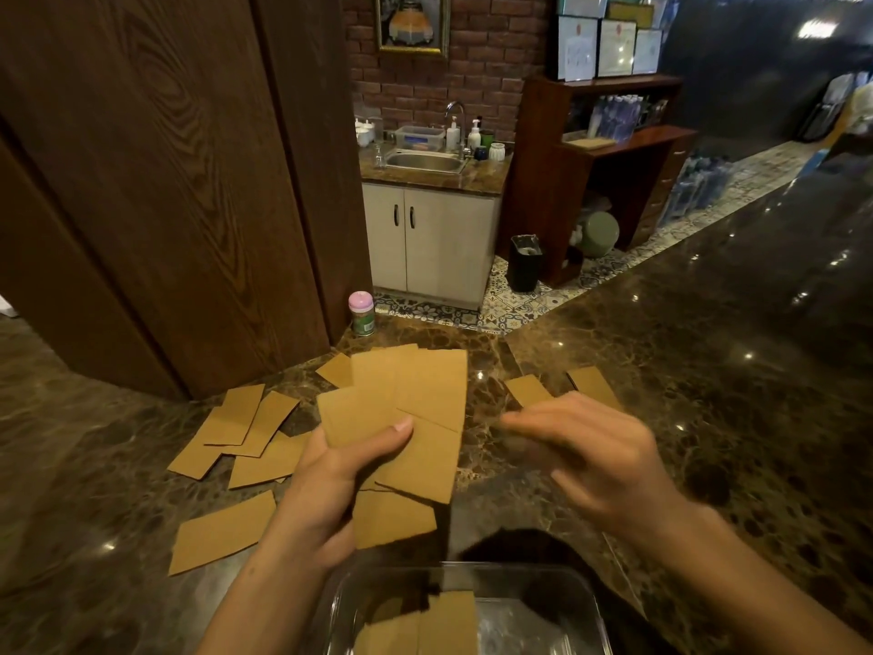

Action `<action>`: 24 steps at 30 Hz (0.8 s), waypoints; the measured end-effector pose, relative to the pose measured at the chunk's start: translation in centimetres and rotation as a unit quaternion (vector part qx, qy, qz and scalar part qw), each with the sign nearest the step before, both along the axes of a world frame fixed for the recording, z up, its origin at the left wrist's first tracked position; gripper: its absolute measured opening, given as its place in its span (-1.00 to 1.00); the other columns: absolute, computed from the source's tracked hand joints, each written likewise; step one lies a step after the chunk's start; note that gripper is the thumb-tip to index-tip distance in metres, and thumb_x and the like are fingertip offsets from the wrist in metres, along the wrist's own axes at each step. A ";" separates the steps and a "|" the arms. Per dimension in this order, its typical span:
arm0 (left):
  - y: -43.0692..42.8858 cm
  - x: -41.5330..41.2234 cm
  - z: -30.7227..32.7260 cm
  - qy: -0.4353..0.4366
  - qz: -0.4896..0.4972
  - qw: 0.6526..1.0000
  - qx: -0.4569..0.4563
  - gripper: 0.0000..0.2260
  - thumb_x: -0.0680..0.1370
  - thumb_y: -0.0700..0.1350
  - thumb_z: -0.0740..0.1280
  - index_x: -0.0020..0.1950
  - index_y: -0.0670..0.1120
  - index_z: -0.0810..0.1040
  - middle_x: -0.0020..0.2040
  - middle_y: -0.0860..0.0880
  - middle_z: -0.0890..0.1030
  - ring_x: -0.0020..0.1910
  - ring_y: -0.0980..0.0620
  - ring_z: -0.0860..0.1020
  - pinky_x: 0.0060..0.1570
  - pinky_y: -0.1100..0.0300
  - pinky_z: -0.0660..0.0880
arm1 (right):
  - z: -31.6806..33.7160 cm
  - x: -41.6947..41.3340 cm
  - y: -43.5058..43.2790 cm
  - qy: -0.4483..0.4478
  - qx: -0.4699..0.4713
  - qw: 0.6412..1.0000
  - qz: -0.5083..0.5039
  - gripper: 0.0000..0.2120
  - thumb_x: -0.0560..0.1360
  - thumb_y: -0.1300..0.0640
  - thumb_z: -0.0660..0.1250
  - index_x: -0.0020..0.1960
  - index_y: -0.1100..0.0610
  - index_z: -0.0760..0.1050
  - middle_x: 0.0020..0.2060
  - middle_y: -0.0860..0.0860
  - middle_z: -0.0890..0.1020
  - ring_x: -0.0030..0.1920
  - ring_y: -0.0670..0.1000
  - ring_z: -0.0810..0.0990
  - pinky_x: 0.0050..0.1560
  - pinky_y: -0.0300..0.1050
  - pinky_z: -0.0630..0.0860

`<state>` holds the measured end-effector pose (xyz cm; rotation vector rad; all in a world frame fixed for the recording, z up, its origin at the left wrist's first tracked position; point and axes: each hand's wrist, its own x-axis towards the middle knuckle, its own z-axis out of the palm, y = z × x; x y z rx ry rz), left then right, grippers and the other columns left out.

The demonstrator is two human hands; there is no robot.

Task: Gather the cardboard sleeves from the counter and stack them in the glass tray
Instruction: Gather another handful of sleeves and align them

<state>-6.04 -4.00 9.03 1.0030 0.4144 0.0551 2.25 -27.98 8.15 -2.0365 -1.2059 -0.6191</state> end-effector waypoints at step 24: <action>-3.1 -1.0 -0.6 -0.045 -0.038 0.998 0.008 -0.61 0.40 -0.19 0.49 0.22 -0.11 0.57 -0.06 -0.13 0.76 -0.10 -0.08 0.74 -0.20 0.03 0.69 | 0.1 -3.7 6.1 0.511 0.348 0.785 -0.040 -0.69 0.52 0.09 0.46 0.24 0.11 0.61 0.09 0.08 0.76 0.11 0.10 0.75 0.17 0.17 0.67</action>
